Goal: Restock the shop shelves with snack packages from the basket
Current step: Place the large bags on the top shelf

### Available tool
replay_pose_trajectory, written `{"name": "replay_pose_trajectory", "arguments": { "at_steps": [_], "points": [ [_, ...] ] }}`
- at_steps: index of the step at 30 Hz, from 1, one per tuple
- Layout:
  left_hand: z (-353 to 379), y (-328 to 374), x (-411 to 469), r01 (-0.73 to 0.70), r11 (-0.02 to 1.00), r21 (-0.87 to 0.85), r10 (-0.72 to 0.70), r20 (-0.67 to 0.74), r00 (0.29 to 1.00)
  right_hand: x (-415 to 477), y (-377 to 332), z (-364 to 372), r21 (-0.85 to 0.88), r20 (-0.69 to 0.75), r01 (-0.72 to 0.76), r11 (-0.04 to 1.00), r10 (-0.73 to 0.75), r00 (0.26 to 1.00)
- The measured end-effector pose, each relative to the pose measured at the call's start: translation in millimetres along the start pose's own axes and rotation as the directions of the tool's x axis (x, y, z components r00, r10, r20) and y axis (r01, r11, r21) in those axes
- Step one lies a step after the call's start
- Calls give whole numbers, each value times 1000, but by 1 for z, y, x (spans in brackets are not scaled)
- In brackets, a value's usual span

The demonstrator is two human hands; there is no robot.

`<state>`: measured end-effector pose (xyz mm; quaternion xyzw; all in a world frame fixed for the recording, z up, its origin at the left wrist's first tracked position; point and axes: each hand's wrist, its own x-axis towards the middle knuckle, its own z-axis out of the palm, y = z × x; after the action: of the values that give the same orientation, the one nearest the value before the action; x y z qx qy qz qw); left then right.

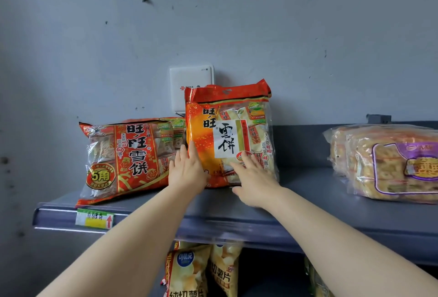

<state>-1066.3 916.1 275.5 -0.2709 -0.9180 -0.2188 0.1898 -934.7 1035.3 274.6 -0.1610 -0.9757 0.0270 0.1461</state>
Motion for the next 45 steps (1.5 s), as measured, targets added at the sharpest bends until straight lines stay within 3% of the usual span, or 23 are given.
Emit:
{"name": "replay_pose_trajectory", "arguments": {
  "at_steps": [7,11,15,19,21,26,35,41,45],
  "points": [
    [-42,-60,-19,217,976,32,-214,-73,974,15,-55,3,50,-142,171,984,-162,976],
    [-59,-103,-27,305,951,49,-301,-73,951,21,-93,18,156,-87,220,963,-209,974],
    [-73,-143,-17,401,916,15,-399,-81,913,38,-127,19,272,-127,225,936,-197,972],
    [-83,-179,-4,506,856,-107,-503,60,862,61,-158,28,334,-90,142,932,-118,989],
    [-82,-191,2,460,870,-179,-447,110,888,74,-168,34,321,-56,78,944,-64,996],
    [-66,-214,27,263,958,-116,-263,21,965,81,-183,47,167,-36,18,986,-12,999],
    [-37,-243,99,236,966,-109,-220,143,965,111,-196,61,13,-19,-35,999,35,999],
    [-31,-253,120,183,939,-290,-149,136,979,122,-202,66,-25,-89,-119,993,116,989],
    [-29,-258,116,235,792,-563,-99,261,960,117,-201,58,-78,-276,-173,982,145,950]
  ]
}}
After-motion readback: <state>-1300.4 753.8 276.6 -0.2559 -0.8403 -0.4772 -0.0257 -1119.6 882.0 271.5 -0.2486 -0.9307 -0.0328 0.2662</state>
